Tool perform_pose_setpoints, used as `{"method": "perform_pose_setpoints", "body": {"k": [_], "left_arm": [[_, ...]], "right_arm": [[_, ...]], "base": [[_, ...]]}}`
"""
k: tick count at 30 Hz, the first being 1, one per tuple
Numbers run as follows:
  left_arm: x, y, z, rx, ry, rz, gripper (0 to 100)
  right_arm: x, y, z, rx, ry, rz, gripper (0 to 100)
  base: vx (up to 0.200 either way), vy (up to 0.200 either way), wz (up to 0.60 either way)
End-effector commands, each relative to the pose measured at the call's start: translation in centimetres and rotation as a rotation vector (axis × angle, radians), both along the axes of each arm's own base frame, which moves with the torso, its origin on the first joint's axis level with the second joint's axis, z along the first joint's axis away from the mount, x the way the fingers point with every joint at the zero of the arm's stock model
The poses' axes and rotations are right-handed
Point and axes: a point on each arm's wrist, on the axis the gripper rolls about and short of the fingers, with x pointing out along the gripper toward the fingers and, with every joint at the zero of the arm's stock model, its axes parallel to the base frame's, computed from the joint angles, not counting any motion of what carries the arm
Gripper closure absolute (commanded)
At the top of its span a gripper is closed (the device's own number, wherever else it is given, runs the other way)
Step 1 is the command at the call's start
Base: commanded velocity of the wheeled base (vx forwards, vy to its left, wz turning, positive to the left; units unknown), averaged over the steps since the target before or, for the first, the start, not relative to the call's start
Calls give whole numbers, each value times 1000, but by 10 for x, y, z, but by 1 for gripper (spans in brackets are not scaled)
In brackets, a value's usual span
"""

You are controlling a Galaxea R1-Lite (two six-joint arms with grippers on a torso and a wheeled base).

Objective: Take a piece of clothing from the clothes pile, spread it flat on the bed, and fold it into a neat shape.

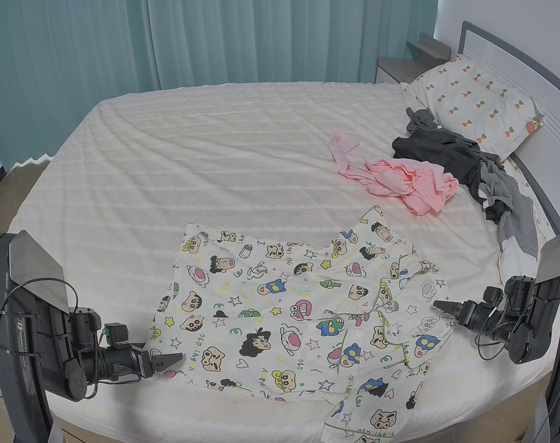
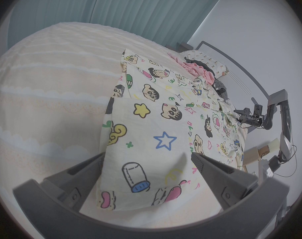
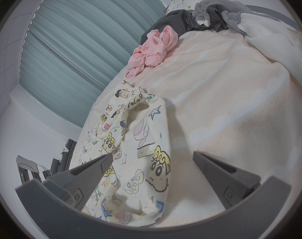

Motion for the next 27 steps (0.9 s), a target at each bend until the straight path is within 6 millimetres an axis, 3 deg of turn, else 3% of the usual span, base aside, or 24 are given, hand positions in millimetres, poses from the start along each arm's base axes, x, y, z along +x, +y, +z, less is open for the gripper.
{"method": "perform_pose_setpoints", "body": {"k": [1, 2, 3, 18, 27], "left_arm": [[-5, 1, -1, -1, 19, 4, 0], [-6, 1, -1, 0, 23, 5, 0], [-6, 1, -1, 0, 23, 5, 100], [-36, 16, 7, 64, 52, 20, 100], [-40, 27, 10, 14, 56, 20, 100]], "right_arm": [[0, 0, -1, 1, 3, 0, 0], [0, 0, -1, 1, 3, 2, 0], [0, 0, -1, 1, 3, 2, 0], [-2, 1, -1, 2, 8, 2, 0], [-3, 1, -1, 2, 12, 4, 0]], "base": [[0, 0, 0], [0, 0, 0], [0, 0, 0], [0, 0, 0], [0, 0, 0]]}}
